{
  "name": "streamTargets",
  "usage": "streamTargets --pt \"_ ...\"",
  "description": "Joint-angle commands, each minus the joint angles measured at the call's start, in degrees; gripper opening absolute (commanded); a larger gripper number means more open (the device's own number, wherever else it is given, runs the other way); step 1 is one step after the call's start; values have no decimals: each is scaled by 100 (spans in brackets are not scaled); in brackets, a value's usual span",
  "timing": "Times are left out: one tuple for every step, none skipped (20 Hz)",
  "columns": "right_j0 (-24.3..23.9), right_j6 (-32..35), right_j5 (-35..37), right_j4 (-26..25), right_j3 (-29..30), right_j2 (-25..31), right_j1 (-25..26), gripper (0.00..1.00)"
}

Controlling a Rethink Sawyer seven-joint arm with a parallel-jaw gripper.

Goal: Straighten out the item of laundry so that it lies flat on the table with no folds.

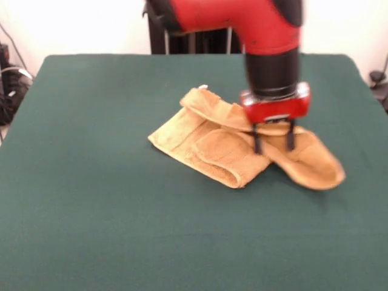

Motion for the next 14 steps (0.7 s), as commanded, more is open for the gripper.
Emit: streamTargets --pt "989 1932 144 762 1034 80 -695 100" --pt "1028 1914 233 844 1124 80 -847 100" --pt "1013 1897 280 941 1268 131 -1014 100" --pt "990 1872 255 1018 1443 198 -1188 100" --pt "927 1833 158 1082 1641 292 -1330 100" --pt "853 1782 17 1120 1857 396 -1465 100" --pt "759 1717 -113 1124 2062 505 -1559 100" --pt "681 1673 -279 1128 2275 601 -1658 100" --pt "615 1618 -415 1108 2461 669 -1734 100" --pt "590 1564 -478 1085 2621 685 -1825 100" --pt "565 1502 -545 1054 2765 688 -1909 100" --pt "475 1467 -654 1037 2941 769 -1976 100" --pt "412 1414 -743 984 3064 804 -2024 100" --pt "370 1364 -818 920 3144 802 -2031 100"
